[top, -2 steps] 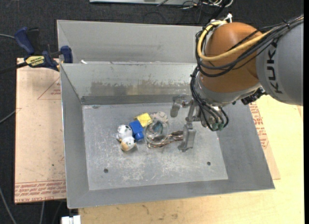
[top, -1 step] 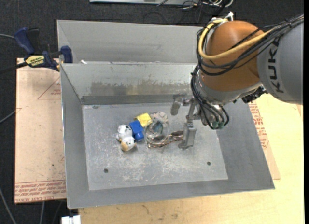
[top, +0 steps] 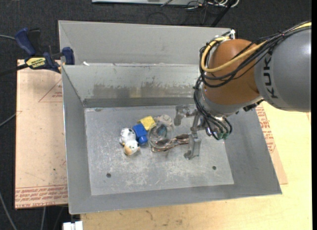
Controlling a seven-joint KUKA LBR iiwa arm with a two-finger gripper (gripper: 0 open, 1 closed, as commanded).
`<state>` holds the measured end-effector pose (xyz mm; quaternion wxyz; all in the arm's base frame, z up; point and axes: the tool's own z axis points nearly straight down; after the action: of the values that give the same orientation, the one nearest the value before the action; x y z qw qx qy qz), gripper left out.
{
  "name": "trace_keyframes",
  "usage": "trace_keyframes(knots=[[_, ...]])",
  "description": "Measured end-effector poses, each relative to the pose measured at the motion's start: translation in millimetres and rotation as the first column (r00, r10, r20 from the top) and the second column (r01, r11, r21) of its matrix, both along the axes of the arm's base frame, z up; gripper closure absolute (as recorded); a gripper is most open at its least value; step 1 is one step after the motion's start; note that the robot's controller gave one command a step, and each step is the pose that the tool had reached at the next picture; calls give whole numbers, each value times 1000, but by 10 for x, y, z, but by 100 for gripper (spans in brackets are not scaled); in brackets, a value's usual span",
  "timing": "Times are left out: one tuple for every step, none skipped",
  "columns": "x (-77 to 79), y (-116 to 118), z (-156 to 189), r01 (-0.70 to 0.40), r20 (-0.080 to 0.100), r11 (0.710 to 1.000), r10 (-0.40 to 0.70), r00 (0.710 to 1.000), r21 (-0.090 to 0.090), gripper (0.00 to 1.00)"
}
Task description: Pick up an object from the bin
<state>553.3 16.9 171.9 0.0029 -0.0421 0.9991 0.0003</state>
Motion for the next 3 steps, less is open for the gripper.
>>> trace_keyframes(knots=[[87, -295, -819, -48, 0, 999, 48, 999, -1, 0], [129, -370, -1191, -77, -5, 997, 77, 997, -1, 0], [180, -400, -1032, -252, -2, 968, 252, 968, -1, 0]])
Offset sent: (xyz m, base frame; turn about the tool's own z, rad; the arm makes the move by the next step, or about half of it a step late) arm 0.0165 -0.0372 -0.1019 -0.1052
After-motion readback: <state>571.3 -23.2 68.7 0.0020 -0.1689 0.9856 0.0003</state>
